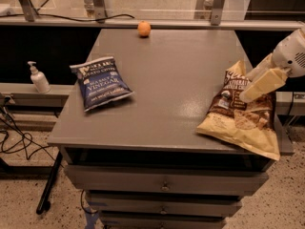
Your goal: Pick brown chip bag
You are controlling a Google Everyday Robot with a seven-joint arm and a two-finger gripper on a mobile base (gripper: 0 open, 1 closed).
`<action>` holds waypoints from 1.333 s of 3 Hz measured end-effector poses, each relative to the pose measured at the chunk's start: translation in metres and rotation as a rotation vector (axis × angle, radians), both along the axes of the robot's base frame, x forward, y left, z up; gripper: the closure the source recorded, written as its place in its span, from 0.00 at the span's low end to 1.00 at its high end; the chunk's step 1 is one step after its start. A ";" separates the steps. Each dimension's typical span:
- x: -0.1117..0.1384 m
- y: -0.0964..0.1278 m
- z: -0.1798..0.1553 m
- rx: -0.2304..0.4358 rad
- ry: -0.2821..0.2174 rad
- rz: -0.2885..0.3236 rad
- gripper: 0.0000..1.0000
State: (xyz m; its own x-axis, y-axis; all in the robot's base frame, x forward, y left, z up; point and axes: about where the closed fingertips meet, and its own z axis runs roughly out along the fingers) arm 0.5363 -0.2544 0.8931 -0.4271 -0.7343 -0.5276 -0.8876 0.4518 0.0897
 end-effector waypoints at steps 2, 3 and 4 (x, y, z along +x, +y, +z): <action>0.018 0.018 0.019 -0.060 -0.102 0.035 0.88; 0.046 0.028 0.046 -0.046 -0.171 0.014 1.00; 0.069 0.039 0.068 -0.032 -0.229 0.002 1.00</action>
Offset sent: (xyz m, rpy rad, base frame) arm 0.0492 0.0203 0.0580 -0.0760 -0.1987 0.0154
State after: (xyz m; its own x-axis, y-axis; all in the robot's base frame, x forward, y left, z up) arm 0.6058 -0.2150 0.9607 -0.2972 -0.7529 -0.5873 -0.8841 0.4492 -0.1285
